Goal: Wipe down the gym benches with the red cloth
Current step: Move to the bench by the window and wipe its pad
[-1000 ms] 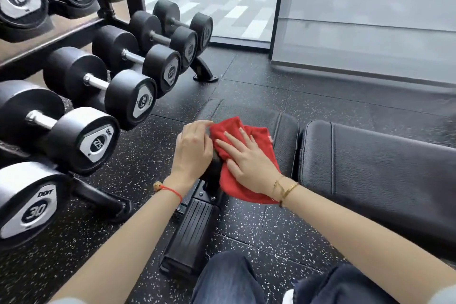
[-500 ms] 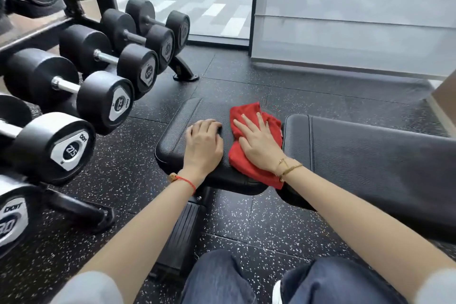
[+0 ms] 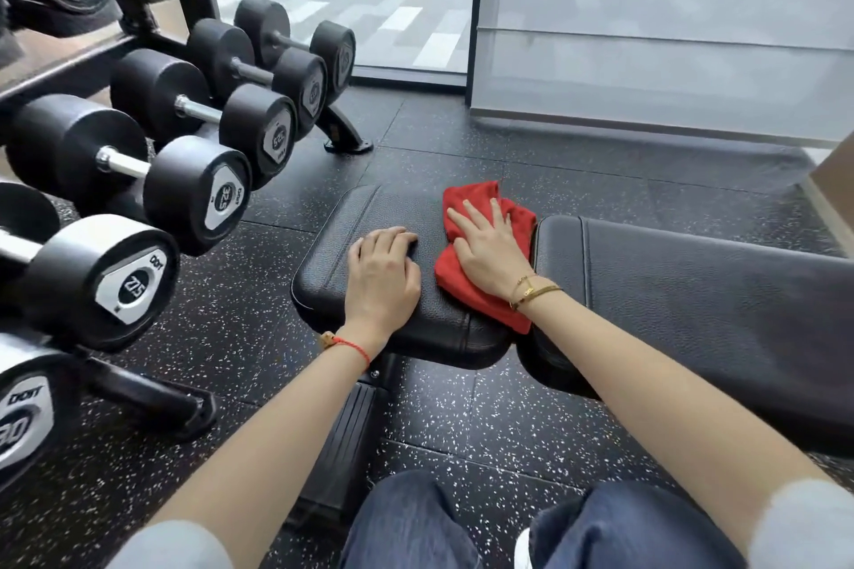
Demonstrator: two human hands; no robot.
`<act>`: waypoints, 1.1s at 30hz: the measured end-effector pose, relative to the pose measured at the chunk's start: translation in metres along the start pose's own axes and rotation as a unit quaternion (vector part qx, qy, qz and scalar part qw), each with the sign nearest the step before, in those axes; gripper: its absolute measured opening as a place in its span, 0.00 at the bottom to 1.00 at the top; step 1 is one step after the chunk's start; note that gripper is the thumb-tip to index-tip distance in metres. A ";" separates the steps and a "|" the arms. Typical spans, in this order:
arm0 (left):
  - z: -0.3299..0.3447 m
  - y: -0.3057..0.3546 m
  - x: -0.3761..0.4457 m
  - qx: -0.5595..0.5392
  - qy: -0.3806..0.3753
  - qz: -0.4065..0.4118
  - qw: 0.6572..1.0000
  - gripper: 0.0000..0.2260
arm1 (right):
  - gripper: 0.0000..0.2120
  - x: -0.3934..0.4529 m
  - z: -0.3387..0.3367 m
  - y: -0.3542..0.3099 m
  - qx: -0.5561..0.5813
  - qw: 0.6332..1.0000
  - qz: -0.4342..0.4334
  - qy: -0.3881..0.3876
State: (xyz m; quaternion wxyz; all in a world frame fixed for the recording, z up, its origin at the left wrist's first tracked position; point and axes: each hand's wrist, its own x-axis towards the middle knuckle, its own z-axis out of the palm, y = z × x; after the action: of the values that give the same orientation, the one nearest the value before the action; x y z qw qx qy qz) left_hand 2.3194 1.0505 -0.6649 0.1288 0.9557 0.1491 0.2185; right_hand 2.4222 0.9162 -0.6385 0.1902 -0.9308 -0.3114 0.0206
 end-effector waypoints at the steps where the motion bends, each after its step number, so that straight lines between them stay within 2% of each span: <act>1: 0.000 0.000 0.000 -0.004 0.003 0.001 1.000 0.17 | 0.25 -0.013 0.001 0.000 0.008 1.000 -0.026 -0.001; 5: 0.001 0.000 -0.001 -0.020 0.015 0.004 1.000 0.18 | 0.25 -0.066 -0.001 0.013 0.030 0.992 -0.124 -0.017; 7: 0.001 -0.001 -0.001 -0.024 0.017 0.005 1.000 0.18 | 0.25 -0.072 -0.003 0.020 0.010 0.991 -0.135 -0.019; 9: 0.000 -0.001 -0.001 -0.027 0.017 0.004 0.999 0.18 | 0.25 -0.060 -0.008 0.025 -0.014 0.995 -0.100 -0.018; 12: -0.001 -0.001 -0.001 -0.028 0.014 0.004 1.000 0.18 | 0.25 -0.031 -0.021 0.031 -0.053 0.998 0.010 -0.016; 14: -0.001 -0.001 -0.001 -0.027 0.012 0.005 1.000 0.18 | 0.26 -0.022 -0.027 0.035 -0.087 0.995 0.053 -0.021; 20: -0.001 -0.001 -0.001 -0.021 -0.003 0.012 1.000 0.17 | 0.26 -0.075 -0.038 0.054 -0.129 0.991 0.043 0.016; 26: -0.005 0.024 0.003 -0.050 -0.010 -0.014 0.999 0.15 | 0.23 -0.122 -0.080 0.112 -0.077 0.985 0.096 0.120; 29: -0.004 0.062 0.005 -0.077 -0.005 0.033 0.997 0.15 | 0.23 -0.122 -0.081 0.122 -0.047 0.988 0.117 0.088; 33: 0.010 0.100 0.002 -0.085 -0.033 0.073 0.993 0.15 | 0.25 -0.103 -0.057 0.106 -0.051 0.992 0.106 0.033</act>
State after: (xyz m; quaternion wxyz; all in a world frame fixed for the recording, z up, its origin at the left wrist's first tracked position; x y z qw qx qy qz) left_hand 2.3489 0.9576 -0.6417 0.1985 0.9563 0.0557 0.2075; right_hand 2.4091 0.7579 -0.6326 0.1489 -0.9673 -0.2052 -0.0059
